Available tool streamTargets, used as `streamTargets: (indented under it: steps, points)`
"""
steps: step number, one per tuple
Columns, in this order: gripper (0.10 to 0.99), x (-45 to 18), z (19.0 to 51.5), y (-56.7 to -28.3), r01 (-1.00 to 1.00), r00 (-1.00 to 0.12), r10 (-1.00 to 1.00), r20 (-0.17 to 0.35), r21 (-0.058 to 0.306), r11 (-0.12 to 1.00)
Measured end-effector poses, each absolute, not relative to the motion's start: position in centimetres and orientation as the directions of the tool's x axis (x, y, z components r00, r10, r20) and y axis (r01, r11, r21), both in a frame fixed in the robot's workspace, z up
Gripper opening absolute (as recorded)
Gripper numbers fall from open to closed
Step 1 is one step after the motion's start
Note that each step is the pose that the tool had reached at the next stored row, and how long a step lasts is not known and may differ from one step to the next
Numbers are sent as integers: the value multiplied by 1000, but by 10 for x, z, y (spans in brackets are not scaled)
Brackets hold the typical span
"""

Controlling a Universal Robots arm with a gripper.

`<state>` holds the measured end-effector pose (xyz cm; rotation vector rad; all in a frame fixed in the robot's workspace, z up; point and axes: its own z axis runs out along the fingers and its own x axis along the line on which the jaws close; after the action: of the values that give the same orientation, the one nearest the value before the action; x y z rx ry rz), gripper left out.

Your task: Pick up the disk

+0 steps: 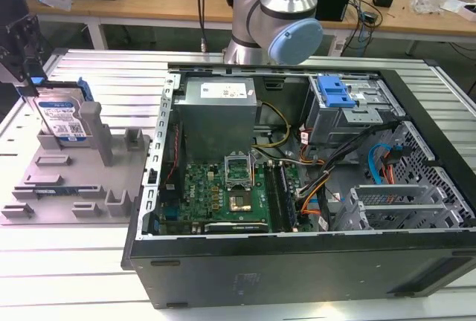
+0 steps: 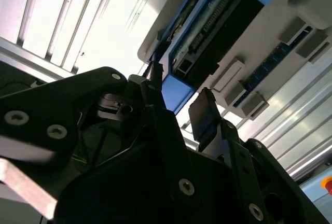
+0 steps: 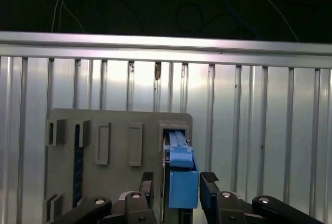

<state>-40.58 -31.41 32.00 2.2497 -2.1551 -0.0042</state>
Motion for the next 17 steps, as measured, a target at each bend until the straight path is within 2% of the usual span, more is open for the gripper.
streamTargets:
  steps: [17]
  points:
    - [482, -406, 303, -312, -998, 54, -998, 17, 21, -54]
